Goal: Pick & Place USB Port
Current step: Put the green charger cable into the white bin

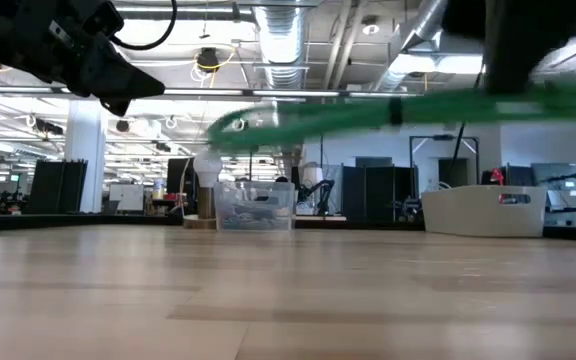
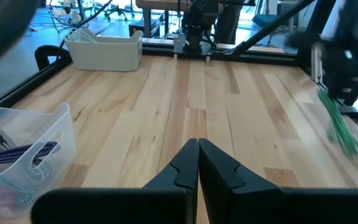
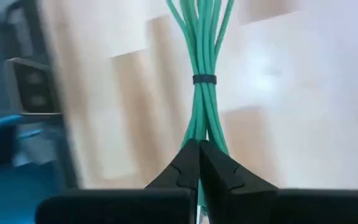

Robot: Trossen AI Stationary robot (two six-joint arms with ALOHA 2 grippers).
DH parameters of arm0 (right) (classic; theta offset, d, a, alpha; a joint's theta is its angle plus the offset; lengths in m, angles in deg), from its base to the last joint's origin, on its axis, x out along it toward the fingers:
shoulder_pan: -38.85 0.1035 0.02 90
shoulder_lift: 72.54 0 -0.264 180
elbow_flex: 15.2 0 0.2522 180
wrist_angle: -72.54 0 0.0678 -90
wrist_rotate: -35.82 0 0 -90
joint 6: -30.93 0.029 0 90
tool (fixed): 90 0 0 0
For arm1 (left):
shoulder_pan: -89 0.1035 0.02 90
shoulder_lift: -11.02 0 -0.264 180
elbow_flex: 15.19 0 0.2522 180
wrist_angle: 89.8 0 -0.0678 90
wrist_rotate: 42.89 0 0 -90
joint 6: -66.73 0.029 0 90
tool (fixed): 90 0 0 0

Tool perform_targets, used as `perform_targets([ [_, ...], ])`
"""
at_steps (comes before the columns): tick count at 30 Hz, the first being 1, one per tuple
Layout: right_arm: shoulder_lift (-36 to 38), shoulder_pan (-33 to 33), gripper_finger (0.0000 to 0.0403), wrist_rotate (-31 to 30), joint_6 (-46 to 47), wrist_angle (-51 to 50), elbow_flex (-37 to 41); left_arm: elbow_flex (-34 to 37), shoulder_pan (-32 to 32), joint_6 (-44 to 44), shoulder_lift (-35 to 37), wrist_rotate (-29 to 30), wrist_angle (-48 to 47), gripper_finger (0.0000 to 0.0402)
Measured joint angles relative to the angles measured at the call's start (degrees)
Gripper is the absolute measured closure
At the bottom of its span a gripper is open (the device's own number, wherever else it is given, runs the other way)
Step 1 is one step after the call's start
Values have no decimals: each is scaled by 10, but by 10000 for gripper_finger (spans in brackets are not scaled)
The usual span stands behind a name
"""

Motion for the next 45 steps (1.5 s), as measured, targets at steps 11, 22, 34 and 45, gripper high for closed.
perform_targets([
  [11,153,-23,403,-194,1,-233,0,0,0,0,0,0,8,389],
  [22,310,-75,403,-296,54,-398,25,0,0,0,0,0,14,389],
  [34,527,-210,403,-342,81,-394,223,0,0,0,0,0,24,389],
  [45,659,-374,403,-323,37,-350,359,0,0,6,0,0,34,389],
])
